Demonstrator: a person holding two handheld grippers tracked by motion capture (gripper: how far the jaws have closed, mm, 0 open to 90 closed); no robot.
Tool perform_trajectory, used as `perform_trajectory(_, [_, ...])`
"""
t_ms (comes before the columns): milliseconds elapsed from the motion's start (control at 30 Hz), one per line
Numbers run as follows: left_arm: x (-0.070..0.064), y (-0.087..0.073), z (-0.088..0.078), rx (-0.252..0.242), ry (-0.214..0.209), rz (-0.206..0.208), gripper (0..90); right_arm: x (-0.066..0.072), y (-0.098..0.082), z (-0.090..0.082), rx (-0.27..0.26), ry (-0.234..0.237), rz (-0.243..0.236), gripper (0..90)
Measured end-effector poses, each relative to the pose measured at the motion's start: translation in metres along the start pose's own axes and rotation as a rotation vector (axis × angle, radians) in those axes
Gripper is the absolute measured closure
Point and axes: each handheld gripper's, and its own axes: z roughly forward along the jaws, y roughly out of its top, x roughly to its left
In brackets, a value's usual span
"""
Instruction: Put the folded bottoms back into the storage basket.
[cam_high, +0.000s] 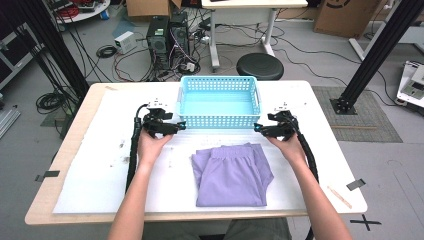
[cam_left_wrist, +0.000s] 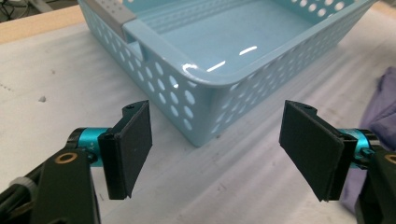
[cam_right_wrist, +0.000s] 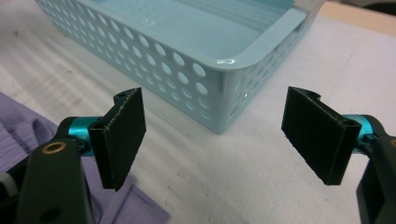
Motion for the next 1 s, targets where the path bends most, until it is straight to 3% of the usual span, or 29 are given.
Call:
perform_trajectory(133, [0.002, -0.001, 0.008, -0.042, -0.042, -0.019, 26.6, 0.0, 0.004, 0.009, 0.006, -0.003, -0.018, 24.2])
perform_trajectory(267, [-0.001, 0.0, 0.014, -0.059, -0.006, 0.026, 30.4, 0.001, 0.011, 0.018, 0.011, 0.016, -0.054, 25.9])
perform_trajectory(400, [-0.003, 0.0, 0.019, -0.083, -0.009, 0.035, 33.2, 0.0, 0.016, 0.026, 0.046, 0.028, -0.051, 26.8])
perform_trajectory(533, [-0.003, -0.001, 0.023, -0.078, 0.005, 0.054, 34.6, 0.001, 0.018, 0.029, 0.049, -0.016, -0.062, 31.2])
perform_trajectory(700, [-0.009, 0.001, 0.024, -0.039, 0.061, 0.089, 35.0, 0.004, 0.018, 0.029, 0.059, -0.035, -0.093, 34.1])
perform_trajectory(1000, [-0.015, 0.004, 0.02, 0.015, 0.053, 0.091, 38.8, 0.008, 0.018, 0.023, 0.081, -0.031, -0.119, 37.5])
